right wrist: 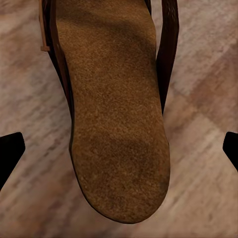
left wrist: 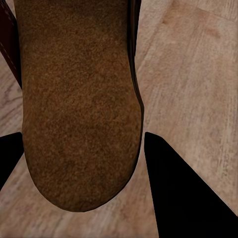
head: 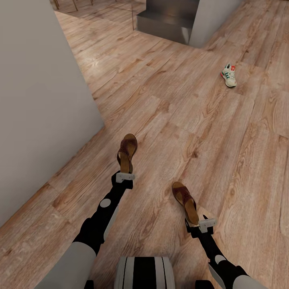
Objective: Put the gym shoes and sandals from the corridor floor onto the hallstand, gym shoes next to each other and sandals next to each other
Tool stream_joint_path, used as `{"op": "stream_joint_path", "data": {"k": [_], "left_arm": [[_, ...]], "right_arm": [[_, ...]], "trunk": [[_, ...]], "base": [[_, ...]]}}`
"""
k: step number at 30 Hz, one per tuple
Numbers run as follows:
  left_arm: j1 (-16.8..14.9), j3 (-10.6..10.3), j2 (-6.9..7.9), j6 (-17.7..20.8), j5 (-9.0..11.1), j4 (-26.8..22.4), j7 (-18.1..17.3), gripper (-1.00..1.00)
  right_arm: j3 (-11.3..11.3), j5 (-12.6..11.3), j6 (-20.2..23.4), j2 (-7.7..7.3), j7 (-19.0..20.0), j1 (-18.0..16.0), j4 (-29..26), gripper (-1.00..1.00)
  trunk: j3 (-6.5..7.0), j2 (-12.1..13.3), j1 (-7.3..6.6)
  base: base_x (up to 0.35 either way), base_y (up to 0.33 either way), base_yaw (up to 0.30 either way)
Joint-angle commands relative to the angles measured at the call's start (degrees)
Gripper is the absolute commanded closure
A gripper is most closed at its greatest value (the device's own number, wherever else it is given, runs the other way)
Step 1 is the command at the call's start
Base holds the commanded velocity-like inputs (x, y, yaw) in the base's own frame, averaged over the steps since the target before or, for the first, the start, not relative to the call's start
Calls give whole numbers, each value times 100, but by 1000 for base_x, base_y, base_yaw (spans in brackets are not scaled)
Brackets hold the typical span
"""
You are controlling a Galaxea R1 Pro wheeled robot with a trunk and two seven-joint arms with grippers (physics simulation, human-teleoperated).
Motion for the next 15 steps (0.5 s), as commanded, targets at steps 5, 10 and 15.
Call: {"op": "stream_joint_path", "data": {"k": [5, 10, 15], "left_arm": [[0, 2, 0, 0, -18, 0, 0, 100], [0, 3, 0, 0, -18, 0, 0, 100], [0, 1, 0, 0, -18, 0, 0, 100]], "right_arm": [[0, 0, 0, 0, -5, 0, 0, -100], [0, 0, 0, 0, -4, 0, 0, -100], [0, 0, 0, 0, -6, 0, 0, -100]], "trunk": [[-66, -4, 8], [-66, -4, 8], [-66, -4, 8]], "base": [[0, 0, 0], [0, 0, 0], [0, 0, 0]]}}
